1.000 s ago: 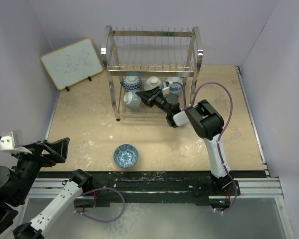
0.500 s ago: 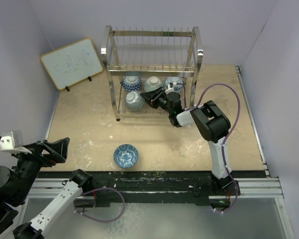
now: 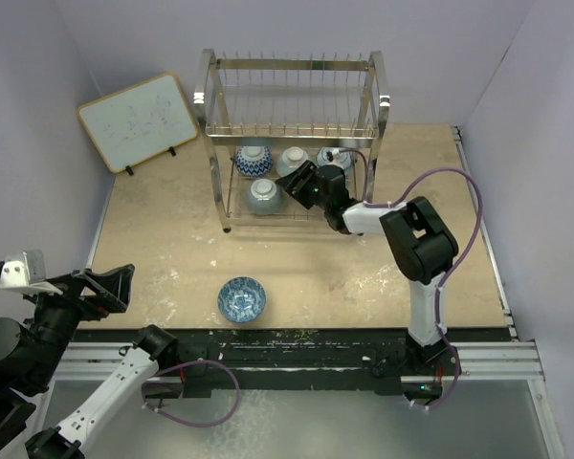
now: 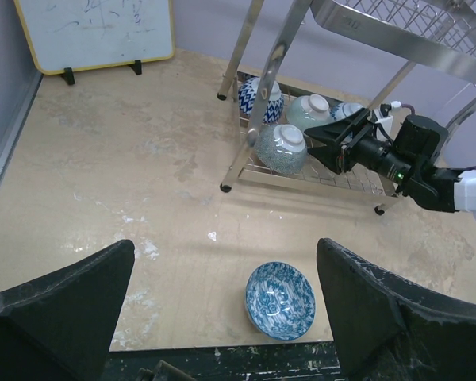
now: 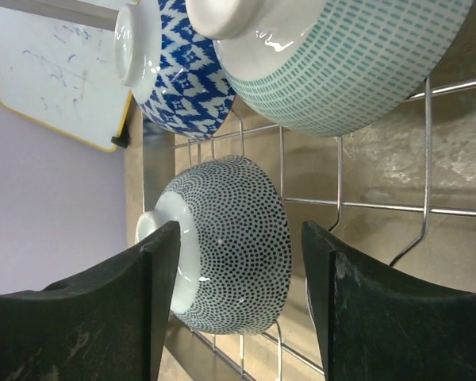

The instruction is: Load the bowls into the dish rack

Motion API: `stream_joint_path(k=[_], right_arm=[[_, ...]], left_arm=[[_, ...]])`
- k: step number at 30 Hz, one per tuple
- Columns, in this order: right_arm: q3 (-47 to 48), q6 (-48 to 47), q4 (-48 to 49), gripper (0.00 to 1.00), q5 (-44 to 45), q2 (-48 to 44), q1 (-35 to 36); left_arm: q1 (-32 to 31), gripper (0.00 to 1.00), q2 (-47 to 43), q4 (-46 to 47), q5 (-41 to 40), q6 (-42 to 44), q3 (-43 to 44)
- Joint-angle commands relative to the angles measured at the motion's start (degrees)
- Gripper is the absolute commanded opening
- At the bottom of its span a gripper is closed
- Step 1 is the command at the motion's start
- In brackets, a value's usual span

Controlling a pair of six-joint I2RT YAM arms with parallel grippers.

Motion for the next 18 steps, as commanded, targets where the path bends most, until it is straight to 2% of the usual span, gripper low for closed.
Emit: stream_joint_path(k=[1,5,11,18], right_arm=[[1.2,-6.2,-3.7,0.66,4.4,-4.8,0.0],[0.2,-11.0,-5.2,0.7,8.1,-9.8,1.8],[1.2,-19.0,-6.5,0.7,10.2,-13.5,7.0],[12.4,-28.6,-20.1,0.74,21.8,-9.2,13.4]], left_arm=[[0.0,0.99,1.1,2.0,0.8,-0.2,-0.2],[0.0,0.99,1.1,2.0,0.8,-0.2,-0.2],[0.0,0.99,1.1,2.3,0.7,-0.1,-0.8],[0.0,0.99,1.4,2.4,1.3,-0.2,-1.1]])
